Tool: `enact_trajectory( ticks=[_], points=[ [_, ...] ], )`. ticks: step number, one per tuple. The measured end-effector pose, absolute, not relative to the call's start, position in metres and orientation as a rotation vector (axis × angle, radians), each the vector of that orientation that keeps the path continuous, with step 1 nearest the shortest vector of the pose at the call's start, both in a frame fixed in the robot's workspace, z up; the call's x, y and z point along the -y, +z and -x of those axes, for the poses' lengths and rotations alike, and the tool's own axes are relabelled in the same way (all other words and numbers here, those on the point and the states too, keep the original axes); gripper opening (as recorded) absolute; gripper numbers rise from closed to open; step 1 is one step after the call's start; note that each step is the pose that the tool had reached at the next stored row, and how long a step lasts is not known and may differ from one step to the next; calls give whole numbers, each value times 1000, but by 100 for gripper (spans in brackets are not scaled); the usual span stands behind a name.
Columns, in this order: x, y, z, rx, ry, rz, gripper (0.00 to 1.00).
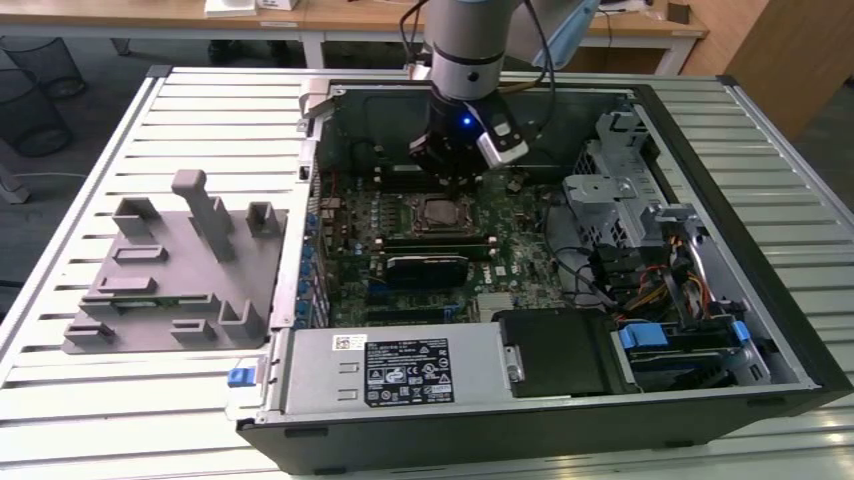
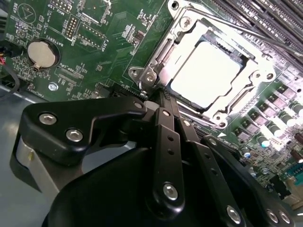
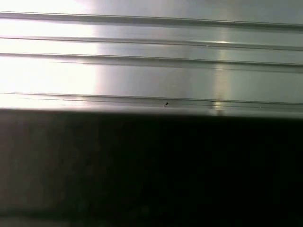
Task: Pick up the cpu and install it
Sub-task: 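Install the first cpu locking lever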
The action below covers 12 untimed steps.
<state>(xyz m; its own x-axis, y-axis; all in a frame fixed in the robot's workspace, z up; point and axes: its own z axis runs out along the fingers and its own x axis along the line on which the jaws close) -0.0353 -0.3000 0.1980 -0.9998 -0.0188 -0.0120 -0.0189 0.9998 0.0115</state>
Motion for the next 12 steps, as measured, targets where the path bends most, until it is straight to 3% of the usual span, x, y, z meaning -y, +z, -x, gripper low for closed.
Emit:
enact_trajectory(
  ticks=[4,12],
  points=[
    [300,204,35,-3130,28,30,11],
    [300,206,42,-3128,106,34,11]
  ],
)
